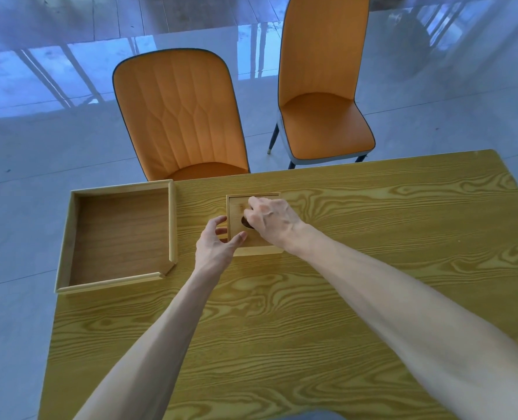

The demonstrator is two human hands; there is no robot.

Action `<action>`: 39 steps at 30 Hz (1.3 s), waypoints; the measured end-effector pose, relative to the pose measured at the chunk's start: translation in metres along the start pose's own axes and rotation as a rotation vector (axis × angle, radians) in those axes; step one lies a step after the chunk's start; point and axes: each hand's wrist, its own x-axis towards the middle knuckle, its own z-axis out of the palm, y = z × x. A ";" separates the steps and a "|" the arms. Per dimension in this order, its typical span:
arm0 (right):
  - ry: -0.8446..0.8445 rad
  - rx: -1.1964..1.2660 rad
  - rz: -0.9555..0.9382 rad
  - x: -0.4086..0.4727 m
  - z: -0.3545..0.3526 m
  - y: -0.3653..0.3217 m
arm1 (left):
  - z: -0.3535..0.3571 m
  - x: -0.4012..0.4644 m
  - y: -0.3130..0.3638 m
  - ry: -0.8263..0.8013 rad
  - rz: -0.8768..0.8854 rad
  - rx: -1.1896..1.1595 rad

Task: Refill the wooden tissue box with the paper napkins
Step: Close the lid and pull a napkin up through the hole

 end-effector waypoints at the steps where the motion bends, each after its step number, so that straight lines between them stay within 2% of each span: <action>1: 0.036 0.051 0.023 -0.003 0.004 0.000 | 0.000 0.000 0.000 -0.001 0.002 0.000; 6: 0.214 0.339 0.166 -0.017 0.013 0.001 | 0.000 0.001 -0.001 -0.003 -0.007 -0.013; 13: 0.298 0.472 0.244 -0.022 0.018 -0.001 | 0.000 0.001 -0.001 -0.001 -0.020 -0.015; 25: 0.244 0.352 0.210 -0.021 0.013 -0.002 | 0.000 -0.002 0.001 0.005 -0.023 0.000; 30: 0.052 0.249 0.113 -0.005 0.001 0.008 | 0.000 -0.001 0.002 0.003 -0.033 0.000; 33: 0.031 0.165 0.076 0.005 0.001 0.006 | 0.000 -0.001 0.002 0.004 -0.033 0.002; 39: 0.010 0.239 0.086 0.006 0.011 0.009 | -0.001 -0.001 0.001 0.000 -0.032 -0.002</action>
